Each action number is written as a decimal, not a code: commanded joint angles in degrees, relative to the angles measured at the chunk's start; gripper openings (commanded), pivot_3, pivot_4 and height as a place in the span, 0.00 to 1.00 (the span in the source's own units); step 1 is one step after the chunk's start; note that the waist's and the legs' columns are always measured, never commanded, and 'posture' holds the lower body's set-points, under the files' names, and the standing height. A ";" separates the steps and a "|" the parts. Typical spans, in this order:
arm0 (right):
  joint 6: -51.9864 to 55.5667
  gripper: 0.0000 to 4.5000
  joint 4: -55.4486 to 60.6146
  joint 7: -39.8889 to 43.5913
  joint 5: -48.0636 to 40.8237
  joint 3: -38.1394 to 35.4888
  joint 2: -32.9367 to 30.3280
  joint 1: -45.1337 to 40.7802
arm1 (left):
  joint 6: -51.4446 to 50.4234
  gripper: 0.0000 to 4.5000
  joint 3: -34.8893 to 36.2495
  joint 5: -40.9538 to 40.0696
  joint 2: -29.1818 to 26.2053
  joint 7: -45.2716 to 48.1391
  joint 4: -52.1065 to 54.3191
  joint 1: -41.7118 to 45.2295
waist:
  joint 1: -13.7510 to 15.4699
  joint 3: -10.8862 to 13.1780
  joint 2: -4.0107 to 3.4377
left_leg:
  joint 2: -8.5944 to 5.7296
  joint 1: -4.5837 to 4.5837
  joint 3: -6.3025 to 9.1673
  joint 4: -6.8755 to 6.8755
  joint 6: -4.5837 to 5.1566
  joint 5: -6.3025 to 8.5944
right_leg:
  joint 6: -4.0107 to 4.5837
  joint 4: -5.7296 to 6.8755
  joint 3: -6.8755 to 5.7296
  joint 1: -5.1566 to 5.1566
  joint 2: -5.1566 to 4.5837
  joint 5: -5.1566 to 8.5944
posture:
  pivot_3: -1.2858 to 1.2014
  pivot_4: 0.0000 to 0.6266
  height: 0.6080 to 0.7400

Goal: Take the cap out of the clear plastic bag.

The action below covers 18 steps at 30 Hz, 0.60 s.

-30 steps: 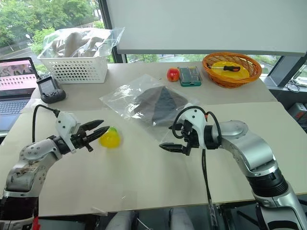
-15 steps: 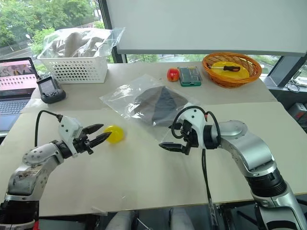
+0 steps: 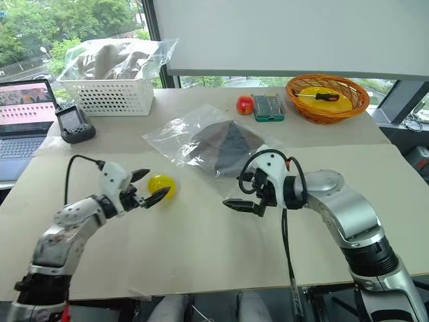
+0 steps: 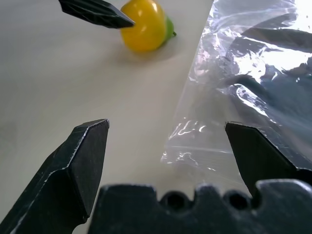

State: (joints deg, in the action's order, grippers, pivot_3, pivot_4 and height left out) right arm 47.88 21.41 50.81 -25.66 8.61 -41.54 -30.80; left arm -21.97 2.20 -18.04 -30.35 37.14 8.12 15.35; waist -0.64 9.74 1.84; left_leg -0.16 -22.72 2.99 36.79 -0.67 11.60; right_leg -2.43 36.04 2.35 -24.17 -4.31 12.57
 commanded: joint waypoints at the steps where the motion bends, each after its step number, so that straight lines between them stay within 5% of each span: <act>1: -1.06 1.00 1.28 -0.53 0.13 -0.94 0.05 -0.52 | 1.78 0.99 -1.75 2.72 0.43 -0.10 -4.12 3.01 | -0.09 0.00 0.00 | 0.00 -0.01 0.00 0.00 0.00 0.00 | 0.00 0.00 0.00 -0.01 0.00 0.00 | 0.52 0.24 0.97; 7: -0.68 1.00 2.00 -1.07 -0.21 -1.47 -0.10 -0.04 | 4.45 0.99 -4.74 6.01 1.29 1.59 -13.90 5.23 | -0.38 0.00 0.00 | 0.03 0.01 0.00 0.00 0.01 0.00 | 0.03 0.04 0.02 -0.03 0.04 -0.02 | 0.52 0.24 0.97; 18: -0.49 1.00 2.25 -2.63 -0.51 -2.15 0.13 0.29 | 2.95 0.99 -4.78 6.39 -0.69 2.81 -12.75 2.47 | -0.55 -0.01 -0.01 | 0.02 0.09 -0.01 0.01 0.01 0.01 | 0.01 0.04 0.04 0.03 0.02 -0.02 | 0.52 0.24 0.97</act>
State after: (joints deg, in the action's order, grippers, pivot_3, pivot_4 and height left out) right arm 47.90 21.76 48.42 -25.64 8.32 -41.45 -30.38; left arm -17.82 -1.82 -12.31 -31.14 39.56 -4.14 19.19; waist -1.18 9.73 1.83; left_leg -0.13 -22.63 2.98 36.80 -0.66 11.61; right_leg -2.42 36.08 2.39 -24.14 -4.29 12.55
